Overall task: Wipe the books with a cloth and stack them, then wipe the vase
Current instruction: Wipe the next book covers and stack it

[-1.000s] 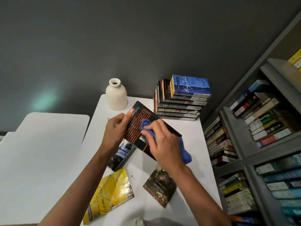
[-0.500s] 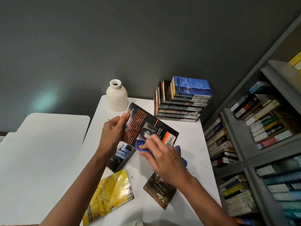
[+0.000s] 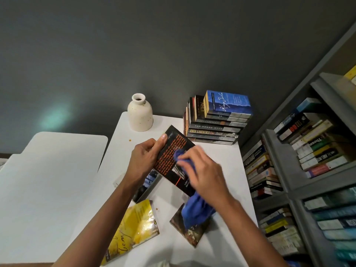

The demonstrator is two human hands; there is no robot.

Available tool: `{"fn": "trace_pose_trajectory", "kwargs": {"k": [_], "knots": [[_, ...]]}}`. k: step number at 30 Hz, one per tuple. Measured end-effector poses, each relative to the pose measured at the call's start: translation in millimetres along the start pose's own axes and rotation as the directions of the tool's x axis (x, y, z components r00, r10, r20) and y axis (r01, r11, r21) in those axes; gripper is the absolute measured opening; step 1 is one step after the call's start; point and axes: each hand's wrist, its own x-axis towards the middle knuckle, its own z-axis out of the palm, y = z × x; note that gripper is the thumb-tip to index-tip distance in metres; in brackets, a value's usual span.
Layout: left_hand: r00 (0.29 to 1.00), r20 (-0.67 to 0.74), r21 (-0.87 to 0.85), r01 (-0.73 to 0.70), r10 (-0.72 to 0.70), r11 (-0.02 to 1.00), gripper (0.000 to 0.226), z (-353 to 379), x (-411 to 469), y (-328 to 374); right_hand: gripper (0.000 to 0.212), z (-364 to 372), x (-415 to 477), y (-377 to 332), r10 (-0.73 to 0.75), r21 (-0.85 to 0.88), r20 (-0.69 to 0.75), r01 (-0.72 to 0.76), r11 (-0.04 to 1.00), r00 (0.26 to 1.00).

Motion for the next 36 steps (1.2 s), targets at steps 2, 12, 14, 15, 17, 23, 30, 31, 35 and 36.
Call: {"fn": "trace_pose_trajectory", "kwargs": {"k": [2,12,14,15,17,23,30,31,35,36], "knots": [[0.999,0.035,0.004,0.017,-0.017,1.000,0.047,2,-1,1,0.021,-4,14,10,0.110,-0.023,-0.120,-0.114,0.993,0.987],[0.998,-0.063,-0.013,0.024,-0.025,1.000,0.058,7,-10,4,0.025,6,23,-6,0.023,0.013,-0.101,-0.021,1.000,0.995],[0.994,-0.085,-0.019,0.062,-0.063,0.998,0.058,8,-8,8,0.028,6,31,-2,0.094,0.025,-0.161,-0.092,0.995,0.982],[0.992,-0.107,-0.025,0.057,-0.059,0.998,0.058,7,-6,9,0.029,9,30,-8,0.076,0.023,-0.154,-0.073,0.997,0.985],[0.990,-0.140,-0.004,-0.001,0.001,1.000,0.060,5,-6,9,0.026,15,19,-27,-0.057,0.018,-0.062,0.059,0.998,0.996],[0.993,-0.119,0.012,0.008,-0.006,1.000,0.055,8,-9,8,0.029,7,50,-16,0.011,0.031,-0.176,-0.005,1.000,0.984],[0.979,-0.202,-0.006,-0.002,0.001,1.000,0.049,10,-16,9,0.029,25,27,-40,-0.126,-0.060,-0.072,0.122,0.991,0.989],[0.979,-0.201,-0.018,0.017,-0.020,1.000,0.048,11,-17,8,0.030,24,28,-34,-0.093,-0.044,-0.095,0.089,0.995,0.991],[0.976,-0.186,-0.081,0.098,-0.112,0.992,0.052,12,-18,7,0.026,11,47,-8,0.138,0.042,-0.253,-0.132,0.990,0.958],[0.976,-0.187,-0.097,0.099,-0.116,0.990,0.052,13,-18,8,0.025,12,48,-9,0.132,0.030,-0.260,-0.128,0.991,0.957]]}}
